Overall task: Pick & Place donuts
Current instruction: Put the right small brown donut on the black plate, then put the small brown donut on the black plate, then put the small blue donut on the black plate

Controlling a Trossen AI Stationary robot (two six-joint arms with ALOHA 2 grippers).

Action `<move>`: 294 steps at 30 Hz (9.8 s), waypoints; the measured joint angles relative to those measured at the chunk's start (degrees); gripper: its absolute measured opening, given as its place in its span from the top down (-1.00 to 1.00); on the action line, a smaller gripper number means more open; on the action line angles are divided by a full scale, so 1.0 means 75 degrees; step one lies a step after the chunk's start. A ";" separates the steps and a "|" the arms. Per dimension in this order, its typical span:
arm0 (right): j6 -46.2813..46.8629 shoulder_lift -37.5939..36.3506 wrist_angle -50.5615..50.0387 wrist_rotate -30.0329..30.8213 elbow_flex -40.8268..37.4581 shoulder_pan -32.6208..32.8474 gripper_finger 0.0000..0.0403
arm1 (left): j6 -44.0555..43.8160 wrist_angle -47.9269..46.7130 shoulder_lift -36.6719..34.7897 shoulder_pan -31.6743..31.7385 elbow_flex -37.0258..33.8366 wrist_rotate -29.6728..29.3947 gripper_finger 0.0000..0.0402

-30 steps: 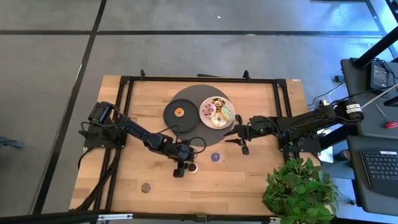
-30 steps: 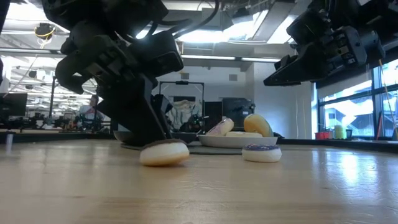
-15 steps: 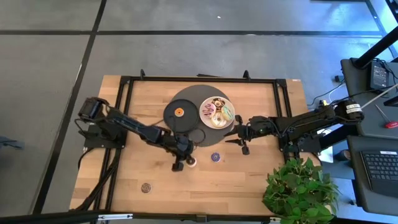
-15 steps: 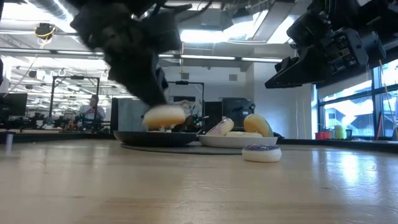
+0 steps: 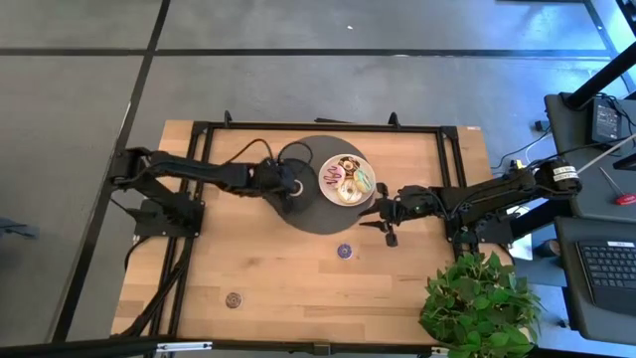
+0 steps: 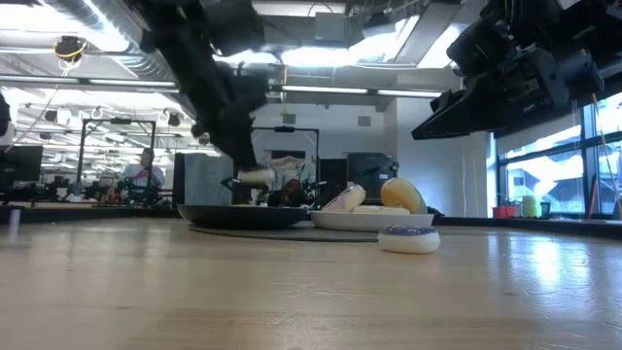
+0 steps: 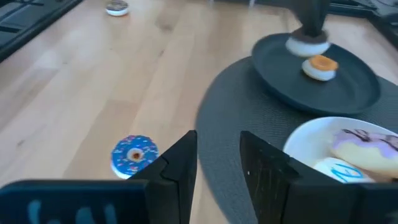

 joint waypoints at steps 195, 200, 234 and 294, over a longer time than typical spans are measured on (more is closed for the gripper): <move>0.0405 -0.0003 -0.0518 0.0168 0.0000 -0.0001 0.38 | -0.0346 -0.0319 0.1657 0.1841 0.0994 0.1890 0.95; 0.0405 -0.0003 -0.0585 0.0168 0.0000 0.0000 0.38 | -0.0250 -0.0167 0.1702 0.1838 0.0994 0.1930 0.91; 0.0408 -0.0003 -0.0718 0.0168 0.0000 0.0000 0.38 | 0.0710 -0.0254 0.1334 0.1558 0.1552 0.1942 0.43; 0.0414 -0.0003 -0.0766 0.0168 0.0000 0.0000 0.38 | 0.0697 0.5029 0.4543 -0.2298 0.1769 0.1501 0.36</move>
